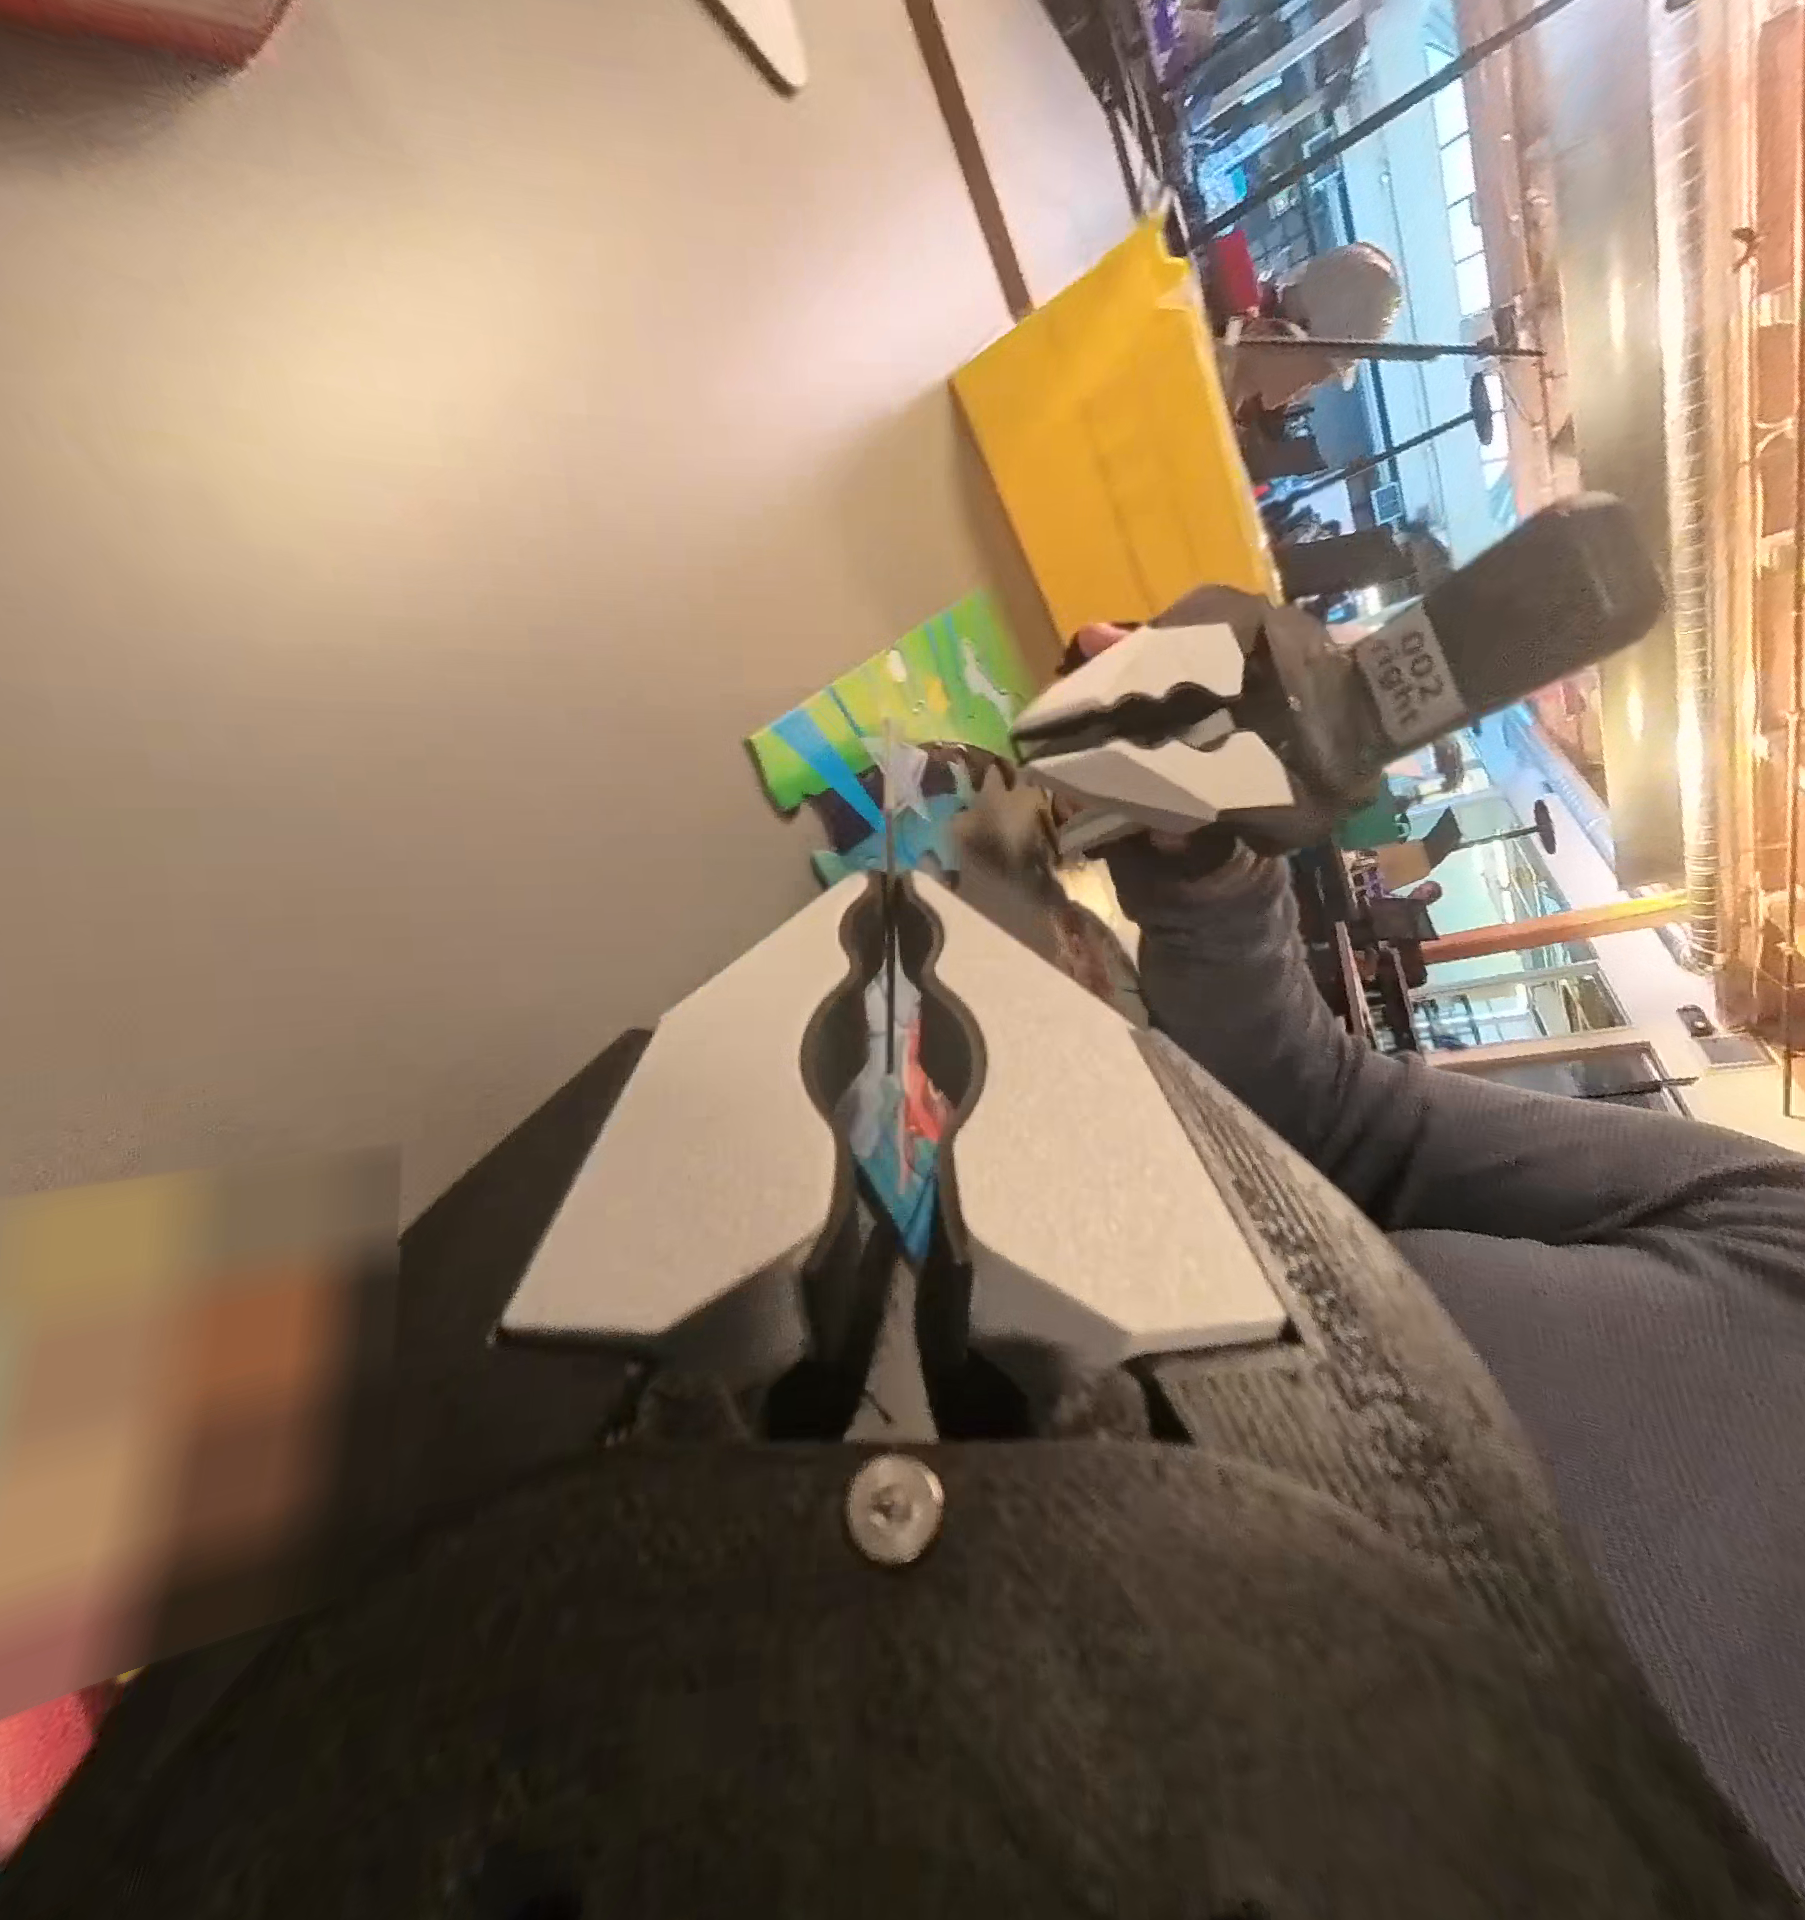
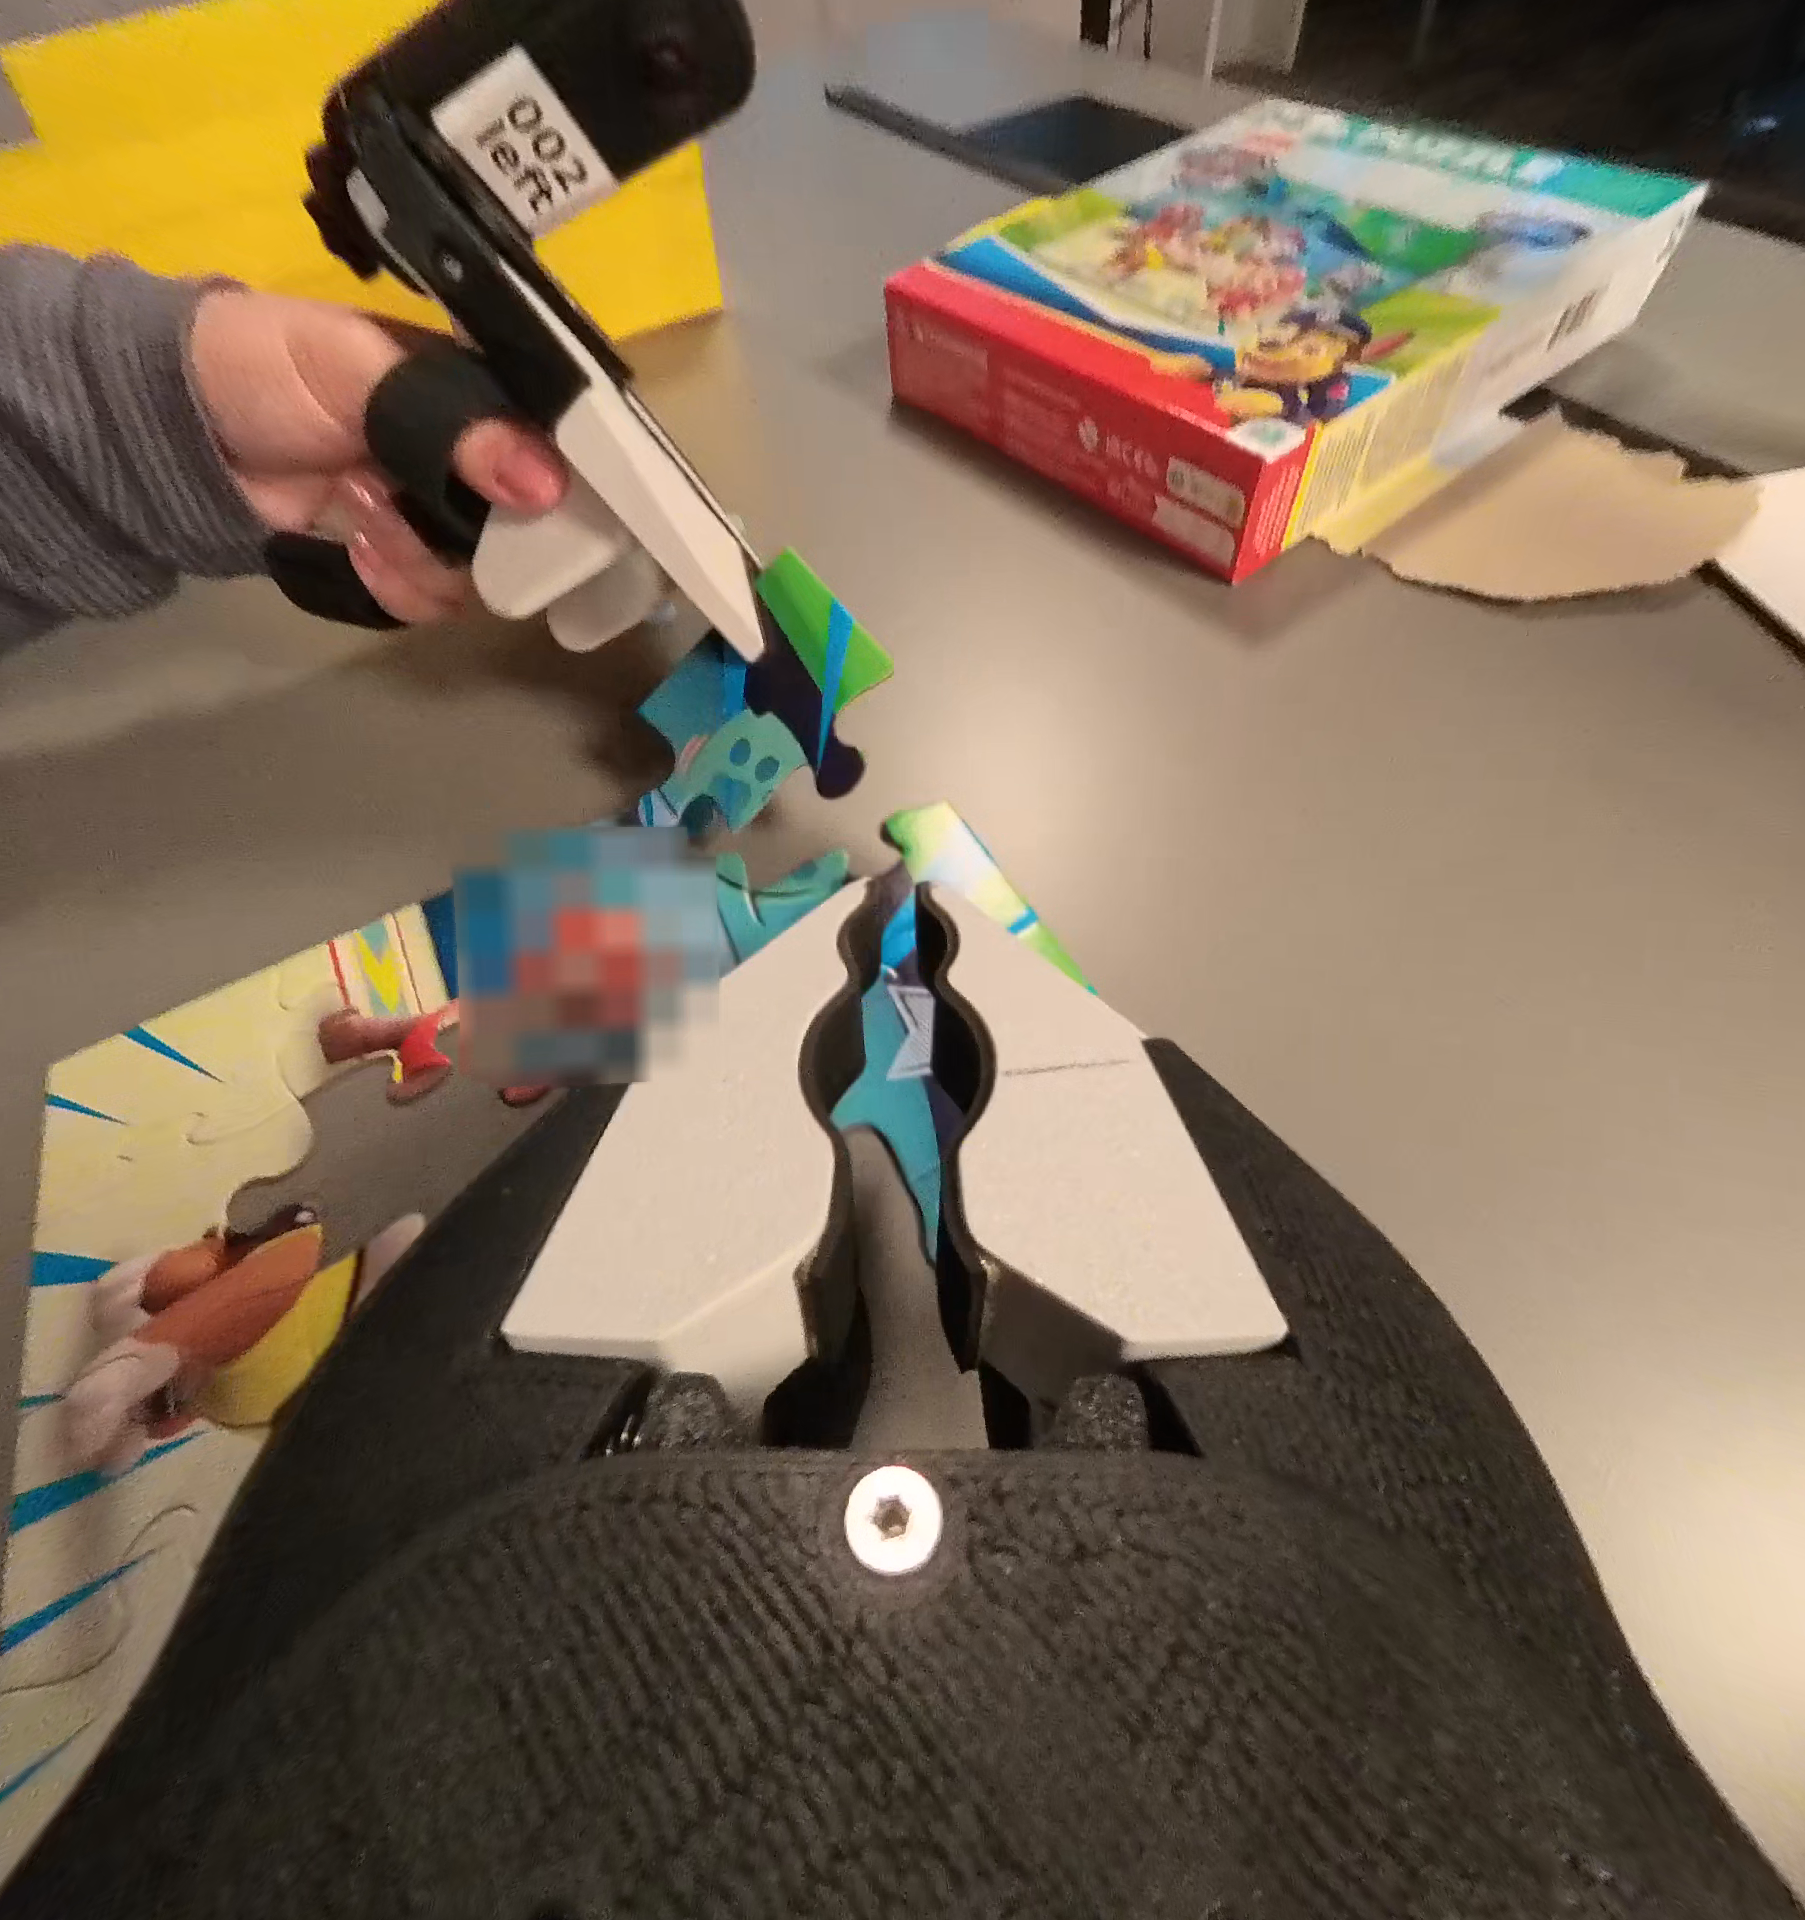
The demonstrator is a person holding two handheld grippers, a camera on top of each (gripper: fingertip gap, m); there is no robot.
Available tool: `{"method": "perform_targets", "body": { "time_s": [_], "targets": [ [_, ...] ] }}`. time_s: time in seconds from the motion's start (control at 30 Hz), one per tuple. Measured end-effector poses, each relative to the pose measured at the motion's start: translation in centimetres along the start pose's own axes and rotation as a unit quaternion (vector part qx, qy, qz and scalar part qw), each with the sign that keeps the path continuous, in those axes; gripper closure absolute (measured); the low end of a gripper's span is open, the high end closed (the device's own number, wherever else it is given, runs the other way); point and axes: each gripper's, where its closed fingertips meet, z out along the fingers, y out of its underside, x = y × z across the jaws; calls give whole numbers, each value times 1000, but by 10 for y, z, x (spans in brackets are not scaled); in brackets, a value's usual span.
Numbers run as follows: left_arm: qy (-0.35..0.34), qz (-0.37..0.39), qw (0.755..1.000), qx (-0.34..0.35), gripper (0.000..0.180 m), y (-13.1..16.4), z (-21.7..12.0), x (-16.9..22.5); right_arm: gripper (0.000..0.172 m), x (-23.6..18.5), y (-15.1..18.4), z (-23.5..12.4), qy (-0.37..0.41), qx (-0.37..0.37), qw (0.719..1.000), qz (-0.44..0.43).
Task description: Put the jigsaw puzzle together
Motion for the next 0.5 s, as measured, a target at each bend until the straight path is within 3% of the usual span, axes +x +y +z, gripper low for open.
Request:
{"method": "perform_targets", "body": {
  "time_s": [0.5],
  "targets": [
    [-31, -18, 999, -31, 179, -1, 16, -19, 171, -2, 7, 5, -14, -12, 1000, 22]
  ]
}}
